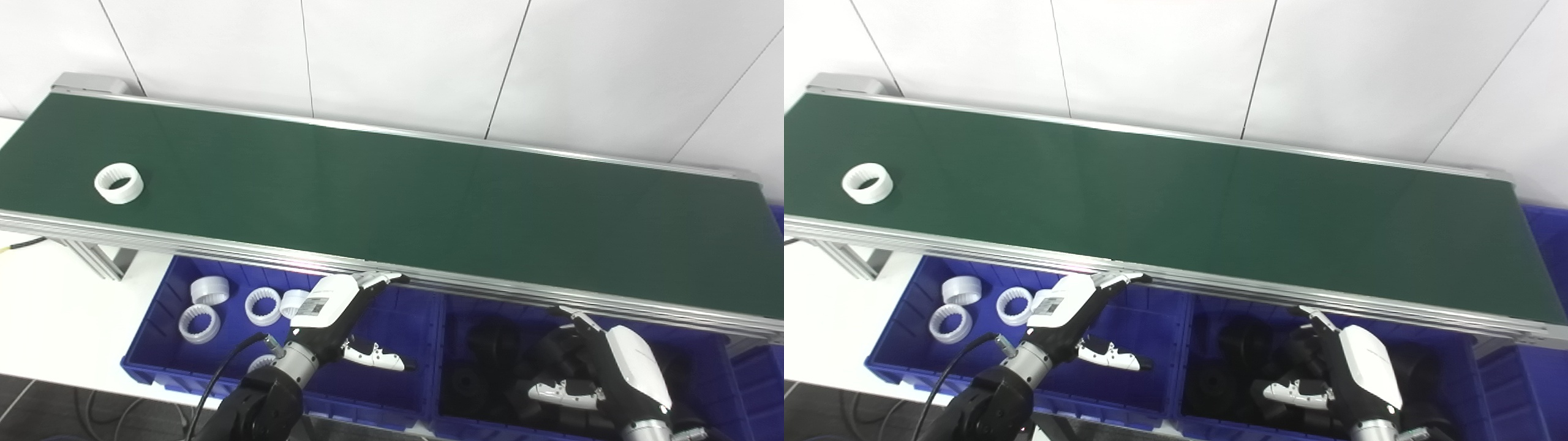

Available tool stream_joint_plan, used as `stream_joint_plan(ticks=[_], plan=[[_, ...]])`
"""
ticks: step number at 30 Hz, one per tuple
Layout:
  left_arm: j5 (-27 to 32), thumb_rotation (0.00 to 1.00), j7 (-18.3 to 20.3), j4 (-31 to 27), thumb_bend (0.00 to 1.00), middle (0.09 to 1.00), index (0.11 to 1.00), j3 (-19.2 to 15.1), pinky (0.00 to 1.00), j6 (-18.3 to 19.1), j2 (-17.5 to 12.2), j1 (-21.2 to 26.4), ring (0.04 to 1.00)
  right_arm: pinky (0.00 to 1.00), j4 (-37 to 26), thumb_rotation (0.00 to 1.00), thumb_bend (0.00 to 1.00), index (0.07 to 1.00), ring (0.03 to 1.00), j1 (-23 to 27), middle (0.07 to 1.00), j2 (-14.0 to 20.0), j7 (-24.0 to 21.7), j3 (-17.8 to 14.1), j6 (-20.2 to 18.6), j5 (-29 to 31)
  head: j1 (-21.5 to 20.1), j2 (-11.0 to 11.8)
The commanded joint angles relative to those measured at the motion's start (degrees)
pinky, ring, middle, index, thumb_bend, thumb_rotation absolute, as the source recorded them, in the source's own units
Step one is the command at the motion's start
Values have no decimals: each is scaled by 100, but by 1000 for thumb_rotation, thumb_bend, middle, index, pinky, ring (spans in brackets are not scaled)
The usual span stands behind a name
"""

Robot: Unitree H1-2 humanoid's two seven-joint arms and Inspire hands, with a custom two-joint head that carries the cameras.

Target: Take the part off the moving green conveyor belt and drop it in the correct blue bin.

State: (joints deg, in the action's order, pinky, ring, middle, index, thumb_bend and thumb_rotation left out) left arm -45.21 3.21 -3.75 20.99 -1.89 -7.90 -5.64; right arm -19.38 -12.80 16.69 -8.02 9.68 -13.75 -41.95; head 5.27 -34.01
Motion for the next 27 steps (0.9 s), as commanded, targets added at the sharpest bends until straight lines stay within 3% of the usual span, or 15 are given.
stream_joint_plan(ticks=[1, 10, 14, 27], plan=[[30, 492, -191, -33, 857, 878, 853, 25, 893, -104, 44, 81, 899, 598, -161, 282, 829, 814, 665, 50, 685, 63, 58, -53, 144, 32, 4, 43], [54, 512, -309, 105, 864, 880, 857, 62, 890, -166, 41, 81, 901, 603, -174, 246, 833, 810, 660, 24, 687, 16, 59, -50, 127, 70, -29, 262], [43, 514, -357, 168, 866, 880, 858, 72, 896, -180, 21, 73, 902, 553, -144, 217, 839, 811, 634, -1, 686, -24, 88, -29, 111, 28, -55, 420], [52, 496, -465, 244, 864, 875, 854, 120, 898, -215, -16, 73, 900, 587, -221, 210, 824, 820, 670, -49, 693, -90, 6, -15, 48, -34, -74, 506]])
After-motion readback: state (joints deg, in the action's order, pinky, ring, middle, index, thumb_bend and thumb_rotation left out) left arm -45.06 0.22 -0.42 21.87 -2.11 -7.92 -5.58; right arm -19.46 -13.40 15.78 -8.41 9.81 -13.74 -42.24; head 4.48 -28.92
